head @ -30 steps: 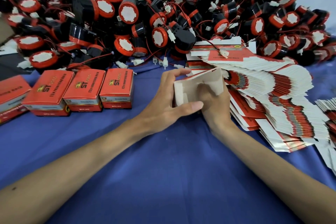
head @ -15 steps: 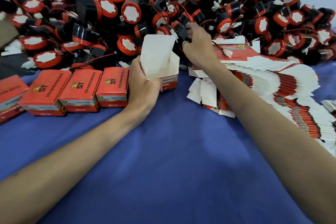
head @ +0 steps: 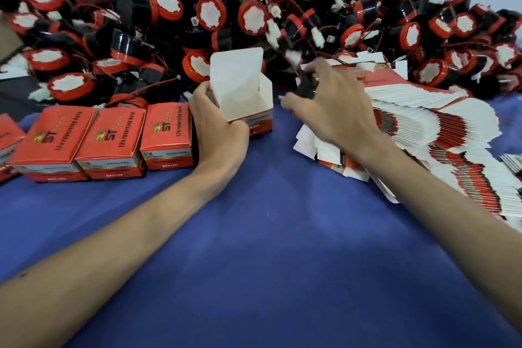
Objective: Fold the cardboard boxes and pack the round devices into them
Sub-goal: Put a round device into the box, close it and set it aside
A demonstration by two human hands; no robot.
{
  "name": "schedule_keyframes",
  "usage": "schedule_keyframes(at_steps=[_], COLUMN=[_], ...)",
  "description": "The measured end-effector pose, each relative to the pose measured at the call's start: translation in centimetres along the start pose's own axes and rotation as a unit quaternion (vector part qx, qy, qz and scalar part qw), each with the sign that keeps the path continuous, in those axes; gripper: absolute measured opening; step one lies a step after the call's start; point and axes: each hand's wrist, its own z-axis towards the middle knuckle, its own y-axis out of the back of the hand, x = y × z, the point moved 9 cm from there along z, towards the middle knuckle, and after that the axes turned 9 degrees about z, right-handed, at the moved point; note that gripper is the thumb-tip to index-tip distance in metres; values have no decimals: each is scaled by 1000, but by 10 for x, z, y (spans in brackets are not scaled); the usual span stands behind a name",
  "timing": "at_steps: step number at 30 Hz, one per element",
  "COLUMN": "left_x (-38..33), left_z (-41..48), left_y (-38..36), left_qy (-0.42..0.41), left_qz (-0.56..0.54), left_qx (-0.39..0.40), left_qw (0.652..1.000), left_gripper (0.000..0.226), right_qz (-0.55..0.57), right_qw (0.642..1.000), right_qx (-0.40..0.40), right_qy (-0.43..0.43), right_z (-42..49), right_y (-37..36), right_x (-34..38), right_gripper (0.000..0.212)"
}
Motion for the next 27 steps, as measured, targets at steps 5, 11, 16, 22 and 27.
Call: schedule_keyframes(at_steps=[5, 11, 16, 22, 27], left_x=[-1, -8, -46, -87, -80], left_z=[1, -5, -24, -95, -90], left_y=[-3, -15, 1, -29, -43], left_qy=[-3, -42, -191, -532, -483], left_qz=[6, 53, 106, 168, 163], left_qx=[15, 83, 17, 123, 238], left_qw=[1000, 994, 976, 821, 827], left_gripper=[65, 70, 82, 56, 63], right_qz=[294, 256, 29, 63, 174], right_qw=[952, 967, 995, 996, 976], right_qx=[59, 13, -72, -46, 11], right_qy=[-62, -3, 64, 42, 133], right_z=[-70, -97, -103, -106, -116], right_y=[18, 28, 54, 45, 27], right_x=[-15, -22, -3, -1, 15], right_gripper=[33, 49, 47, 51, 55])
